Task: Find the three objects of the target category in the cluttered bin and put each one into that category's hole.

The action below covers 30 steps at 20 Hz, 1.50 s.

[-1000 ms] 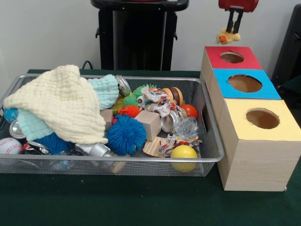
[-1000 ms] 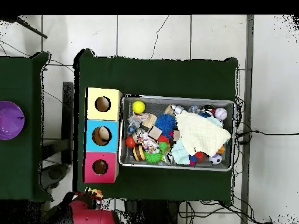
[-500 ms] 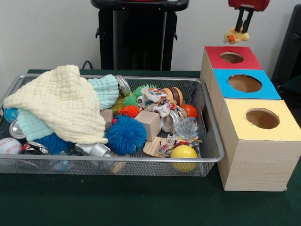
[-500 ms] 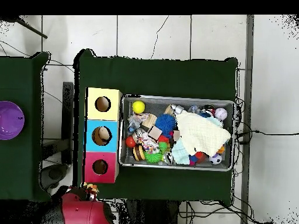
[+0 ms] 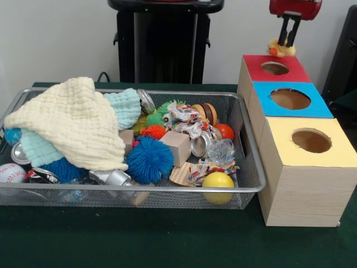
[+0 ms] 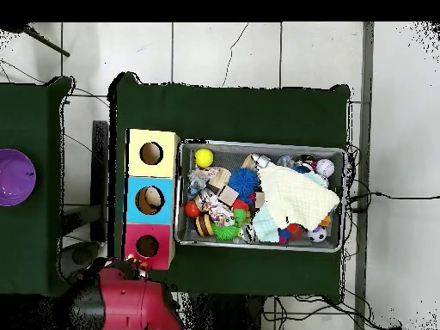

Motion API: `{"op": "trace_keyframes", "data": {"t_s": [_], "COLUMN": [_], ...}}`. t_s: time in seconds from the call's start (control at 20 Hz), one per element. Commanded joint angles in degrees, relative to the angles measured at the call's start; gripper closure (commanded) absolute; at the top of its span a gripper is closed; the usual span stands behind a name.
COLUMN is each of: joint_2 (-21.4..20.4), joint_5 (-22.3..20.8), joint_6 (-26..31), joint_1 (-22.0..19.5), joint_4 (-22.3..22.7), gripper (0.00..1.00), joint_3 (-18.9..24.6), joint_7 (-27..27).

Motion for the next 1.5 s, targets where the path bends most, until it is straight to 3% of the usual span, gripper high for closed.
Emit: {"op": "trace_keyframes", "data": {"t_s": [0.05, 0.4, 0.8, 1.5], "joint_2": [1.91, 2.86, 3.65, 4.96], "joint_5": [0.21, -2.04, 0.41, 3.81], "joint_6": [-4.95, -12.05, -7.96, -13.75], "joint_1": [-4.30, -7.18, -3.83, -5.56], "joint_4": [-3.14, 0.60, -2.48, 1.89], "gripper": [1.00, 1.00, 1.00, 1.00], "joint_3": [3.92, 6.51, 4.06, 8.68], "joint_7": [7.89, 7.23, 9.59, 12.86]}}
